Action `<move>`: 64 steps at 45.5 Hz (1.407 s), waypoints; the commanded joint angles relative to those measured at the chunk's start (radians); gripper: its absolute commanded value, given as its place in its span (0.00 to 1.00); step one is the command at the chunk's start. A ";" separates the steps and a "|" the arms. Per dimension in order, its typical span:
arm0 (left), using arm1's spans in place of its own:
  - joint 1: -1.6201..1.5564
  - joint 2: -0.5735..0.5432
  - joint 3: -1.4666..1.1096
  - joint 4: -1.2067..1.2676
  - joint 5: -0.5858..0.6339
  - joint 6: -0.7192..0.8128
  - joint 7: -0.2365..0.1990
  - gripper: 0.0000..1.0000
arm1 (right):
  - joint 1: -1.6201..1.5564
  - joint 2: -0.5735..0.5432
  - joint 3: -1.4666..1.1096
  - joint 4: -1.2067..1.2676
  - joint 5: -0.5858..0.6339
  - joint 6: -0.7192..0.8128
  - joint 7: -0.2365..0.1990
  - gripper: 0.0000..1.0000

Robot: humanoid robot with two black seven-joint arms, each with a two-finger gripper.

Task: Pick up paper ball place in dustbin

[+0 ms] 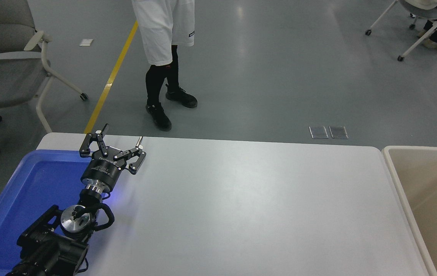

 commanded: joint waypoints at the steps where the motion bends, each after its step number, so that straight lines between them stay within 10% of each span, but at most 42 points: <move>1: 0.000 0.000 0.000 0.000 -0.001 0.000 0.001 0.99 | 0.203 -0.068 0.050 0.090 -0.027 0.019 -0.001 1.00; 25: 0.000 0.000 0.000 0.000 0.001 0.000 -0.001 0.99 | 0.417 -0.059 0.169 0.125 -0.087 0.028 0.028 1.00; 39: 0.000 0.000 0.000 0.000 -0.001 0.000 -0.001 0.99 | 0.138 -0.038 0.648 0.121 -0.213 0.014 0.218 1.00; 54: 0.000 0.000 0.000 0.000 -0.001 0.000 -0.001 0.99 | -0.244 0.139 1.260 0.124 -0.271 0.026 0.539 1.00; 64: 0.000 0.000 -0.002 0.000 -0.001 0.000 -0.001 0.99 | -0.405 0.260 1.340 0.125 -0.293 0.033 0.559 1.00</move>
